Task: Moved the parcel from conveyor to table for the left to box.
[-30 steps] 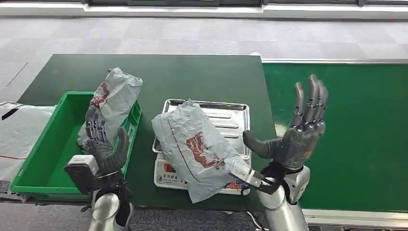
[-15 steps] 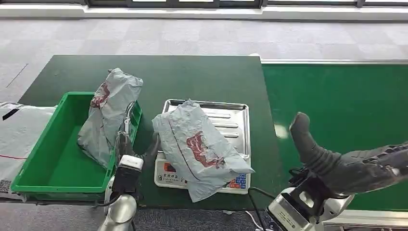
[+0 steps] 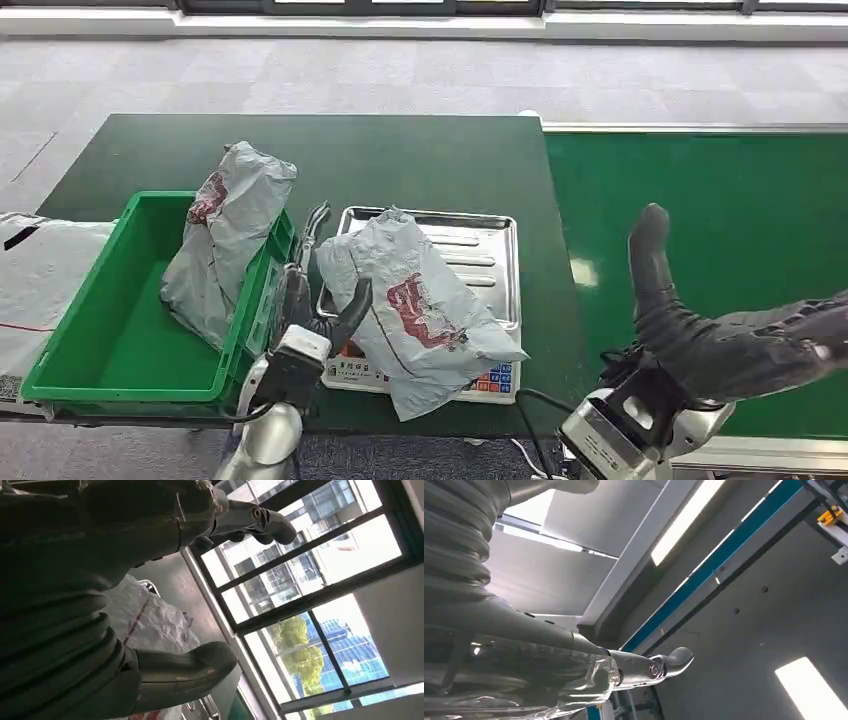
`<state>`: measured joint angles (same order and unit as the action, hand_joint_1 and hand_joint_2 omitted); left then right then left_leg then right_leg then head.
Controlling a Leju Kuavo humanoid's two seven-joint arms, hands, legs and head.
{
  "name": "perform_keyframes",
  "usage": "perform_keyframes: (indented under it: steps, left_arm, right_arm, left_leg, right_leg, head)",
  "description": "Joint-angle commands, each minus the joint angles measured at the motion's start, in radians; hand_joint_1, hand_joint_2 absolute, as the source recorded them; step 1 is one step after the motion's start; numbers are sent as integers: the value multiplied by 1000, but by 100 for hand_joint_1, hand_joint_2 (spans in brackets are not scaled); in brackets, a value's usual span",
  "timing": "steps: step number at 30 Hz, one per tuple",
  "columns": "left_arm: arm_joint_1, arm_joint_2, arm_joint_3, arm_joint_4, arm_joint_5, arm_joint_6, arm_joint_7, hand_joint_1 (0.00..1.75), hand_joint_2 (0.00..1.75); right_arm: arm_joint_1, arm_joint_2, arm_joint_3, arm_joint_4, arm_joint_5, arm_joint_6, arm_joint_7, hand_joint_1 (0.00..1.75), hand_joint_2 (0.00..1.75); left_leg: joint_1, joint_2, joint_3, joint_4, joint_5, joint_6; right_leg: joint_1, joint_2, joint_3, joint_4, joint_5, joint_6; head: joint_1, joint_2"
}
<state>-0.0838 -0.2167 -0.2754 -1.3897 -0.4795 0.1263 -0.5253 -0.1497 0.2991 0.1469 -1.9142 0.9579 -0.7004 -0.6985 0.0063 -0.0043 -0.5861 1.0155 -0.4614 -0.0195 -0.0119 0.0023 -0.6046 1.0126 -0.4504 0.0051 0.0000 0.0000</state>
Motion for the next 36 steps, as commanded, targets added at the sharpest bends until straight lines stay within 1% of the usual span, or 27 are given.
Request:
perform_keyframes:
  steps: [1, 11, 12, 13, 14, 17, 18, 20, 21, 23, 26, 36]
  left_arm:
    - [-87, 6, -28, 166, 34, -46, 35, 0, 175]
    - [-87, 6, -28, 166, 34, -46, 35, 0, 175]
    - [-97, 1, -20, 193, 44, -47, 30, 0, 175]
    - [-137, -12, -5, 291, 44, -33, 44, 0, 175]
    - [-158, -19, 2, 339, 43, -27, 39, 0, 175]
    - [-292, -52, 25, 605, 30, -5, 42, 0, 175]
    - [-338, -62, 24, 704, 3, 37, 23, 0, 175]
    - [-375, -68, 27, 789, -19, 71, 22, 0, 175]
    - [-405, -71, 24, 863, -49, 114, 39, 0, 175]
    - [-433, -71, 31, 942, -62, 129, 38, 0, 175]
    - [-451, -68, 23, 993, -92, 146, 48, 0, 175]
    - [-451, -68, 23, 993, -92, 146, 48, 0, 175]
  right_arm:
    - [28, 29, -22, 56, -13, 2, 0, 0, 175]
    - [28, 29, -22, 56, -13, 2, 0, 0, 175]
    - [27, 27, -21, 62, -18, 2, 0, 0, 175]
    - [28, 25, -20, 87, -16, 2, 0, 0, 175]
    - [28, 26, -17, 96, -9, 2, 0, 0, 175]
    - [8, 38, -16, 116, -10, 2, 0, 0, 175]
    - [6, 40, -18, 117, -8, 2, 0, 0, 175]
    - [4, 45, -20, 120, -4, 2, 0, 0, 175]
    - [6, 49, -24, 120, 8, 2, 0, 0, 175]
    - [14, 50, -33, 114, 15, 2, 0, 0, 175]
    - [19, 50, -44, 104, 17, 2, 0, 0, 175]
    - [19, 50, -44, 104, 17, 2, 0, 0, 175]
  left_leg:
    - [0, -2, 3, -3, 1, 0]
    - [0, -1, 3, -2, 0, 0]
    - [0, -1, 3, -3, 1, 0]
    - [1, -1, 5, -4, 1, 0]
    - [0, -2, 4, -3, 1, 0]
    - [0, -3, 5, -4, 2, 0]
    - [0, -3, 2, -2, 2, 0]
    - [0, -4, 3, -4, 3, 0]
    - [0, -3, 3, -3, 2, 0]
    - [0, -3, 3, -2, 2, 1]
    - [0, -1, 4, -3, 2, 0]
    - [0, 0, 3, -3, 2, 0]
  right_leg:
    - [0, -2, 4, -3, 0, -1]
    - [1, -1, 3, -2, 0, -1]
    - [1, -2, 4, -3, 0, -1]
    - [1, -2, 5, -4, 0, -1]
    - [1, -3, 5, -4, 0, -1]
    - [1, -4, 6, -4, 1, 0]
    - [0, -4, 4, -2, 0, 0]
    - [1, -5, 6, -5, 2, 0]
    - [0, -4, 5, -3, 1, 0]
    - [0, -3, 4, -2, 2, 0]
    - [0, -2, 5, -4, 2, -1]
    - [0, 0, 4, -3, 2, -1]
  head:
    - [0, 0]
    - [0, 0]
    - [0, 0]
    - [0, 0]
    - [0, 0]
    - [0, 0]
    - [0, 0]
    - [0, 0]
    - [0, 0]
    - [0, 0]
    - [0, 0]
    - [0, 0]
